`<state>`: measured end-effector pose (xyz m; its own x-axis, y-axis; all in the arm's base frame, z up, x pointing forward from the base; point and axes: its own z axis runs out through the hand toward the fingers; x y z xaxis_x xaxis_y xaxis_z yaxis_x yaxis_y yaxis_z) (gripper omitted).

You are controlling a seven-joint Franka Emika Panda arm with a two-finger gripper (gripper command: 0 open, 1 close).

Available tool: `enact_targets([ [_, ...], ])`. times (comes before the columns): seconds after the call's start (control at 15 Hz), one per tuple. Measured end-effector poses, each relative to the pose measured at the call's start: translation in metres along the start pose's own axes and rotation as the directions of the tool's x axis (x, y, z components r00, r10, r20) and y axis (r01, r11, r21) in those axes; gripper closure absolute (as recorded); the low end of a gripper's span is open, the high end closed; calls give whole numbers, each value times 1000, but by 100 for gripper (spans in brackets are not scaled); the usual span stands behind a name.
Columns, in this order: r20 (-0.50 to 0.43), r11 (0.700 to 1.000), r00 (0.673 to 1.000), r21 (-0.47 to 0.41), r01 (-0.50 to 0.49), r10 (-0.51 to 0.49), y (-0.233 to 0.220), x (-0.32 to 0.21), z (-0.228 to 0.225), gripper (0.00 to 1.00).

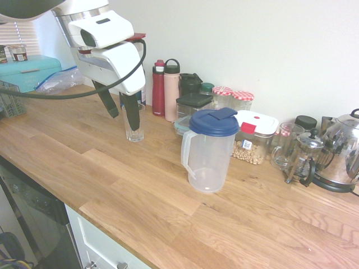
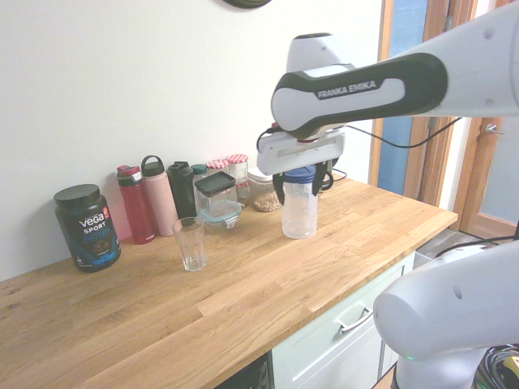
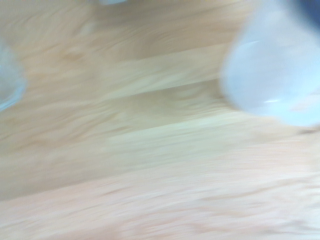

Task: Pour me some water

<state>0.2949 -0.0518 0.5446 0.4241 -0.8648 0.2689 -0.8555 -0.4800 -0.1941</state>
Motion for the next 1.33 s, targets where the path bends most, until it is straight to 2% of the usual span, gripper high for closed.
enact_targets([
  [0.33,-75,994,997,103,-26,33,49,49,36,0],
  [0.6,-40,993,999,113,28,-24,30,75,82,0],
  [0.8,-23,994,999,99,44,-42,6,99,97,0],
  [0.87,-22,994,999,96,50,-48,-2,105,100,100],
  [1.33,-6,994,998,85,70,-70,-22,114,114,100],
])
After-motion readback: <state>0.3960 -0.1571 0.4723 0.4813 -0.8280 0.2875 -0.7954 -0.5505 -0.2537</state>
